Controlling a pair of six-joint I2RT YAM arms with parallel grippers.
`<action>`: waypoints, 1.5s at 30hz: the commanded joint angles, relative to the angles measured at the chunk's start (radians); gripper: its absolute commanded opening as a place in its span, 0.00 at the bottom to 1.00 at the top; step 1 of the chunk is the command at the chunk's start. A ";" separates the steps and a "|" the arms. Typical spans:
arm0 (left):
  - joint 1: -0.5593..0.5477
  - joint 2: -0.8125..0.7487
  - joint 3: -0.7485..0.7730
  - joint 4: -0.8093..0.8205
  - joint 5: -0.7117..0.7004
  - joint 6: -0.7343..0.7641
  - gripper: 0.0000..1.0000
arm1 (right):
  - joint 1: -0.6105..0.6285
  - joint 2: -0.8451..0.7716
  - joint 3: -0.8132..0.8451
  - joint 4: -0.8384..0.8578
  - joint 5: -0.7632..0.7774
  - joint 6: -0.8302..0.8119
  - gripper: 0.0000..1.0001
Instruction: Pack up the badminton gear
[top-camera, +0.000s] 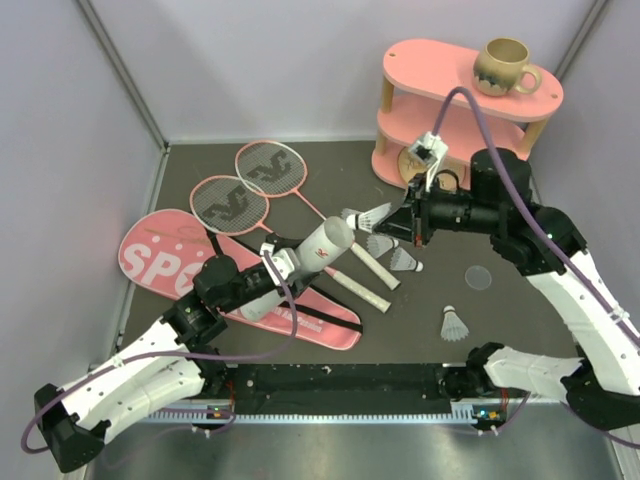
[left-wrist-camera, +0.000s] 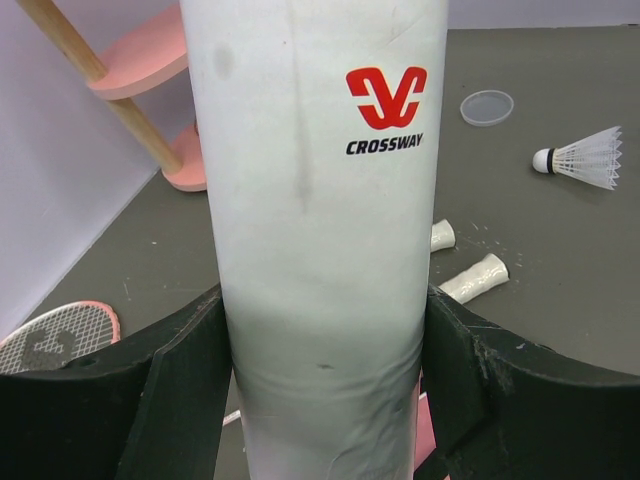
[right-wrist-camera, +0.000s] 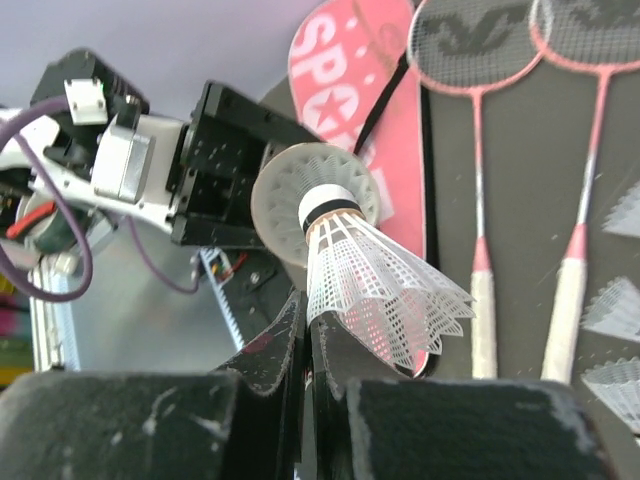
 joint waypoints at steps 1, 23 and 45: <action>-0.002 0.010 0.012 -0.039 0.031 -0.006 0.10 | 0.087 0.075 0.079 -0.131 0.018 -0.018 0.00; -0.006 -0.010 0.011 -0.038 0.059 -0.004 0.10 | 0.235 0.193 0.155 -0.043 0.059 0.040 0.58; -0.009 -0.036 0.003 -0.027 -0.024 0.004 0.10 | 0.138 -0.092 -0.133 0.158 0.346 0.117 0.75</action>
